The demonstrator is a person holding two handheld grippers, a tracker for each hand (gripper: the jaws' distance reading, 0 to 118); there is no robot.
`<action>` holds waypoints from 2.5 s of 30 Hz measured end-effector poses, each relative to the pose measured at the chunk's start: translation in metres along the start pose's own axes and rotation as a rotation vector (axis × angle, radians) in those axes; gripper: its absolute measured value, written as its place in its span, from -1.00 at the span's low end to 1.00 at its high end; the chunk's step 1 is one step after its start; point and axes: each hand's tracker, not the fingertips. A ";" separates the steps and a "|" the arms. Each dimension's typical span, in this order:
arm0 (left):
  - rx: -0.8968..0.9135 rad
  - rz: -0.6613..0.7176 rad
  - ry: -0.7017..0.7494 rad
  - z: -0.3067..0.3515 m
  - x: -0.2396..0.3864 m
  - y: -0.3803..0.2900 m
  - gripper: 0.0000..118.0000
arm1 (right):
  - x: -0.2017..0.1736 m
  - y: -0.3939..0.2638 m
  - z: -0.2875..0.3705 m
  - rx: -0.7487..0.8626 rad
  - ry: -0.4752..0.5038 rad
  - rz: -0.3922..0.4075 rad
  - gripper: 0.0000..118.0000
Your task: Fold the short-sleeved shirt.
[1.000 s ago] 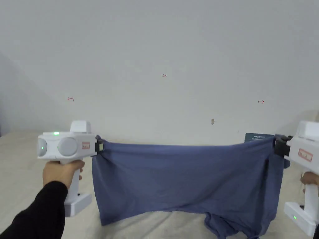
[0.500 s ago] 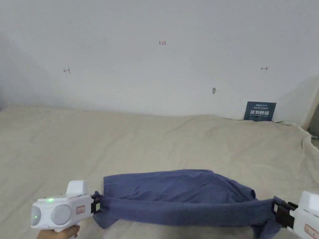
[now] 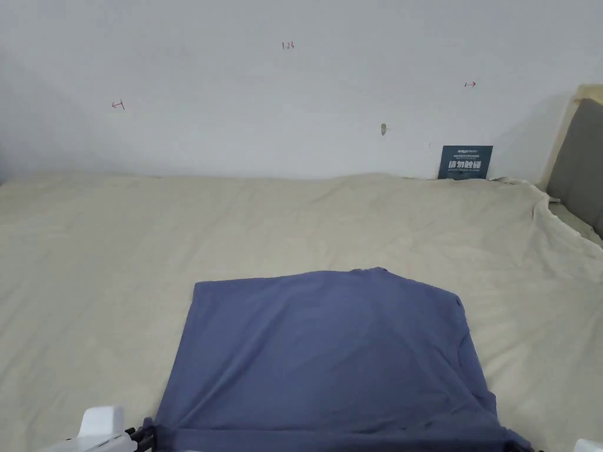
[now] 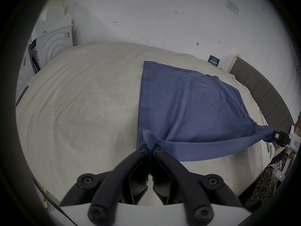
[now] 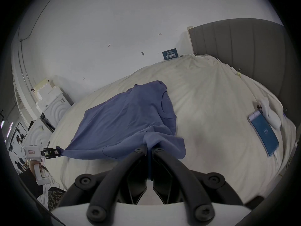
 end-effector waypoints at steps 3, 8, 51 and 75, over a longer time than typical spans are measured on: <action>0.012 -0.003 0.000 0.018 -0.001 -0.019 -0.99 | -0.001 -0.015 0.020 0.003 -0.001 0.002 -0.97; 0.004 -0.017 0.017 0.024 -0.004 -0.043 -0.99 | 0.015 -0.035 0.025 -0.020 -0.012 0.006 -0.97; 0.641 -0.124 -0.004 0.169 0.109 0.037 -1.00 | -0.128 0.068 0.117 0.505 -0.202 0.387 -1.00; -0.012 0.050 0.034 0.071 0.029 -0.030 0.10 | -0.108 0.068 0.105 0.414 -0.197 0.350 -1.00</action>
